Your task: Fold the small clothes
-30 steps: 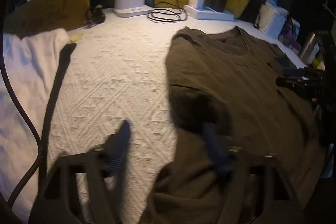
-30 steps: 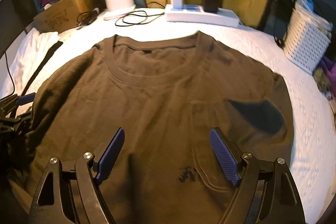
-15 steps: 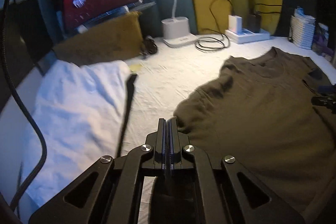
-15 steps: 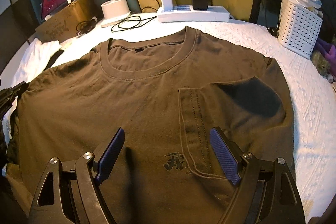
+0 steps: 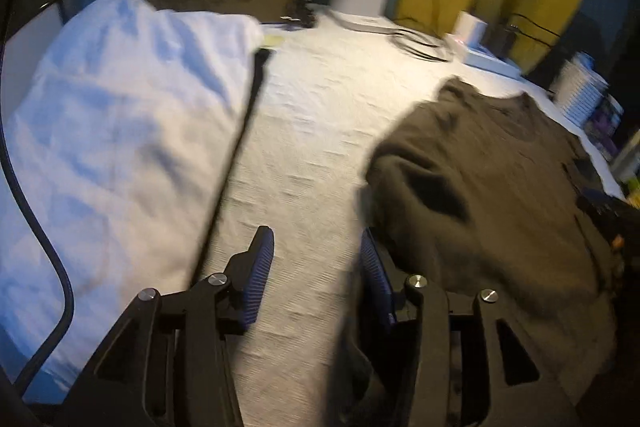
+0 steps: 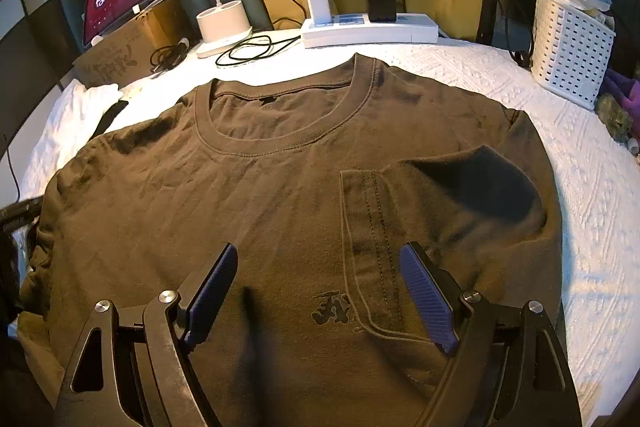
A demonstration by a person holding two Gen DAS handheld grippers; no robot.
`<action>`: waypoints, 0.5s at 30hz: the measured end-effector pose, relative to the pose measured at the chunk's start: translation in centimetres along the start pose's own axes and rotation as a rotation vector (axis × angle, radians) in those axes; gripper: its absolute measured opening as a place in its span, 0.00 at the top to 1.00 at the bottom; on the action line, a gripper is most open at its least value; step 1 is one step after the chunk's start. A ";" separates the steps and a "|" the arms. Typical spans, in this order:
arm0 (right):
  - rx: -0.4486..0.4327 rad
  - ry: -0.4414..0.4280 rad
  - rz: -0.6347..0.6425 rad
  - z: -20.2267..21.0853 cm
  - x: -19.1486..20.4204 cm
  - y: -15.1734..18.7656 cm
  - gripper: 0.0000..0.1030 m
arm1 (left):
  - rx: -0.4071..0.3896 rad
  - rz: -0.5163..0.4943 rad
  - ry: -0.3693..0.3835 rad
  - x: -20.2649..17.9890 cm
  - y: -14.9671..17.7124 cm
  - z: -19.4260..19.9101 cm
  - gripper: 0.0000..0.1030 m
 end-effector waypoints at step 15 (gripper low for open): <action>-0.082 0.076 -0.049 4.5 -3.3 -0.1 0.17 | 0.007 -0.188 0.038 -5.9 1.7 0.1 0.93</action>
Point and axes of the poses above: each gripper's, at about its wrist camera, not at the fingertips, and z roughly against the way its jaws point, x to its left, y to its underside, the point moved 1 cm from there along -z, roughly the way its jaws point, and after that the axes turned 4 degrees about x, right-handed, at the moved point
